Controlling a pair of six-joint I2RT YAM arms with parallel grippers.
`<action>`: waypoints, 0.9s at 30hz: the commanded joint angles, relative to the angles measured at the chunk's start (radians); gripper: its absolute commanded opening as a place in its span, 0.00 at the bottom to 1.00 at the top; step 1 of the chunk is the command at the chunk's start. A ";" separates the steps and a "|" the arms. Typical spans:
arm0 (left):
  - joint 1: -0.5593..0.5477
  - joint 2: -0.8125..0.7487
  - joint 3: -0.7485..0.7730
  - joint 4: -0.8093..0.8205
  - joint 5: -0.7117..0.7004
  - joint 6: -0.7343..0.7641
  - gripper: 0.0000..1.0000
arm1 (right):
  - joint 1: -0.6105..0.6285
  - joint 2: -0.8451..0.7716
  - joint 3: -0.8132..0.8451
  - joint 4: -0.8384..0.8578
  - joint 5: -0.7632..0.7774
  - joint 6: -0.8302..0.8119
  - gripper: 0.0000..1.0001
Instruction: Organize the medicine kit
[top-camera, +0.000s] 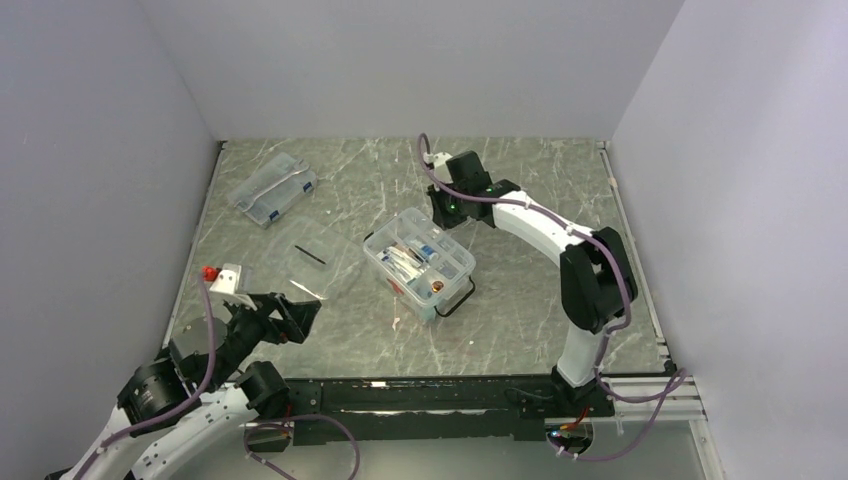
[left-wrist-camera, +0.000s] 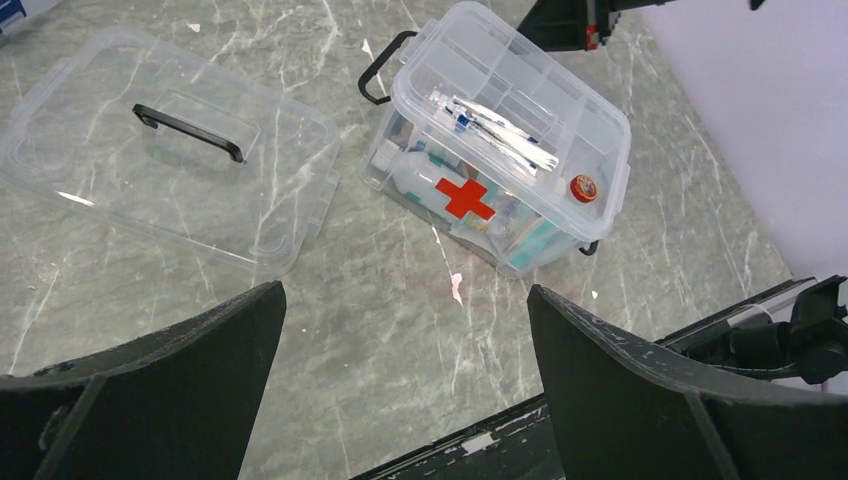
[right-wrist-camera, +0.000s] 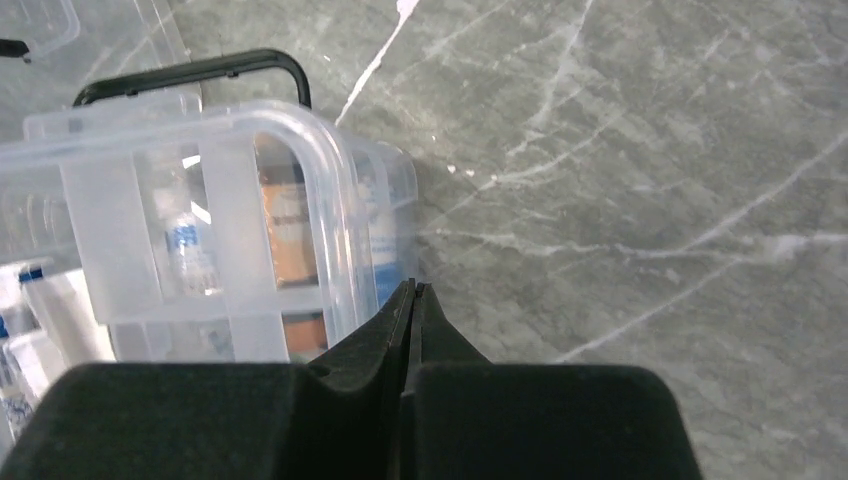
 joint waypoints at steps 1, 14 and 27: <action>-0.005 0.042 0.006 0.010 -0.021 -0.007 0.99 | 0.009 -0.164 -0.047 0.078 0.146 0.021 0.00; -0.004 0.226 0.081 0.081 -0.083 0.019 0.98 | 0.159 -0.544 -0.133 -0.028 0.347 0.139 0.00; 0.122 0.556 0.201 0.255 0.010 0.142 0.99 | 0.583 -0.717 -0.344 -0.029 0.315 0.152 0.00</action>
